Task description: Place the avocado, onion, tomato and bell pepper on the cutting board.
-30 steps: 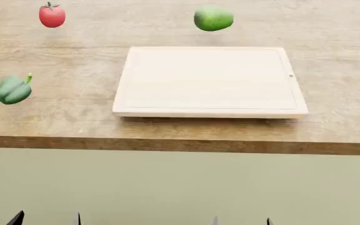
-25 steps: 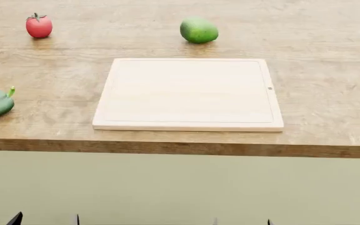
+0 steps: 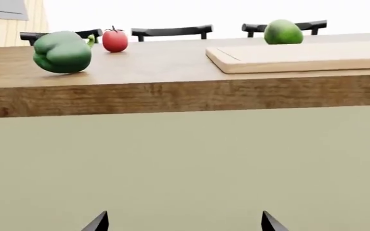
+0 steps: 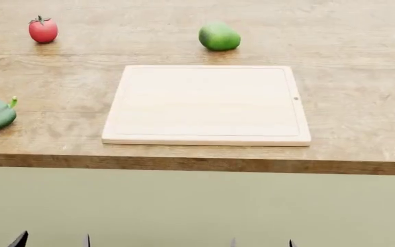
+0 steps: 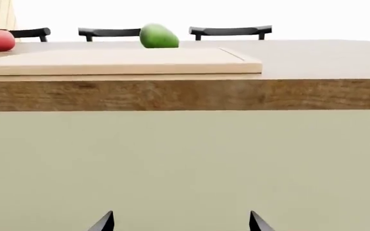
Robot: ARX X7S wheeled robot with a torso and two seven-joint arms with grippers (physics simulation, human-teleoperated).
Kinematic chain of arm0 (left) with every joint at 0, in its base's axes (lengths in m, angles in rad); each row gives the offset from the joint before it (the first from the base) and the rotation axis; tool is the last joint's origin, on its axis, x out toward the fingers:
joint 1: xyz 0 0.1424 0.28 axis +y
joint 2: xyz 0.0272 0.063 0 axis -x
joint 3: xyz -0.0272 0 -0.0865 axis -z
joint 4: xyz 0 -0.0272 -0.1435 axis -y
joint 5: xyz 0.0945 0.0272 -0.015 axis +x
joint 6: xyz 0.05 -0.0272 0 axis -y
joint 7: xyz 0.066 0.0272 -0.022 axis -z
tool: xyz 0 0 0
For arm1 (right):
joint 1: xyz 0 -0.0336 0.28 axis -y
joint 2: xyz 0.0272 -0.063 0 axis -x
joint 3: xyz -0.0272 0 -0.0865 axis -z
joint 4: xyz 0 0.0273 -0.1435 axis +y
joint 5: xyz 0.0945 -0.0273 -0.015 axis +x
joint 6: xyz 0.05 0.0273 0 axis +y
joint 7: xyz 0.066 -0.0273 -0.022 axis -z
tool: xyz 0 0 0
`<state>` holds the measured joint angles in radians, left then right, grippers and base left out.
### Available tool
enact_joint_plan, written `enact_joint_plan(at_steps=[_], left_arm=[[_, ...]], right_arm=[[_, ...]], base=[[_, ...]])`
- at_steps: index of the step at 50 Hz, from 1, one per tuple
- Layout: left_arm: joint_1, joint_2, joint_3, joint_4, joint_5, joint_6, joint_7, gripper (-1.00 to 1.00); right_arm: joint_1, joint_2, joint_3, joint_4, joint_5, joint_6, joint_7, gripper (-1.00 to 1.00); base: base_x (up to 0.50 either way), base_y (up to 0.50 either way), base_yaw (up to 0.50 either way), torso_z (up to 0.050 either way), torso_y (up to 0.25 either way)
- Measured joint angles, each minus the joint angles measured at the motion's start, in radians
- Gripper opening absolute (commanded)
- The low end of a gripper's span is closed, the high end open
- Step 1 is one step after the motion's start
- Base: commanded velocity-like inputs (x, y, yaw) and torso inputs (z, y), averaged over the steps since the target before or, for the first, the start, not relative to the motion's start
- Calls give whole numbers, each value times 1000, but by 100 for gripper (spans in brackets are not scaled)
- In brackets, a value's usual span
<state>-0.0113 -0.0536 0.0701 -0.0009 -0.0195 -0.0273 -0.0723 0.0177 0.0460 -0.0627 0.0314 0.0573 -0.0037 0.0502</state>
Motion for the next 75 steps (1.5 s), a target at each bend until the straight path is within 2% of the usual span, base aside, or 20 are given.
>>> enact_joint_plan(at_steps=[33, 38, 42, 48, 52, 57, 65, 75], left_arm=[[1, -48, 64, 50, -65, -58, -33, 100], [4, -61, 76, 83, -56, -74, -43, 100], [-7, -88, 76, 230, -73, -183, -40, 100], [-129, -147, 30, 550, -157, -512, -25, 100], [-263, -217, -28, 715, -337, -729, -95, 100], [-414, -311, -90, 846, -591, -920, -225, 100], [-557, -403, -151, 954, -886, -1087, -389, 100], [-686, -487, -190, 1003, -1151, -1189, -559, 100]], right_arm=[[1, 54, -59, 0, 65, -9, 53, 100], [9, 63, -64, -20, 69, 15, 64, 100], [24, 92, -68, -146, 67, 119, 75, 100], [122, 147, -32, -455, 112, 419, 76, 100], [244, 165, 36, -648, 188, 675, 74, 100], [390, 183, 116, -810, 288, 931, 84, 100], [531, 231, 190, -950, 439, 1155, 151, 100], [703, 272, 311, -995, 762, 1391, 337, 100]], base=[[0, 0, 0, 50, 0], [0, 0, 0, 0, 0], [0, 0, 0, 0, 0], [0, 0, 0, 0, 0], [0, 0, 0, 0, 0], [0, 0, 0, 0, 0], [0, 398, 0, 0, 0], [109, 0, 0, 0, 0]])
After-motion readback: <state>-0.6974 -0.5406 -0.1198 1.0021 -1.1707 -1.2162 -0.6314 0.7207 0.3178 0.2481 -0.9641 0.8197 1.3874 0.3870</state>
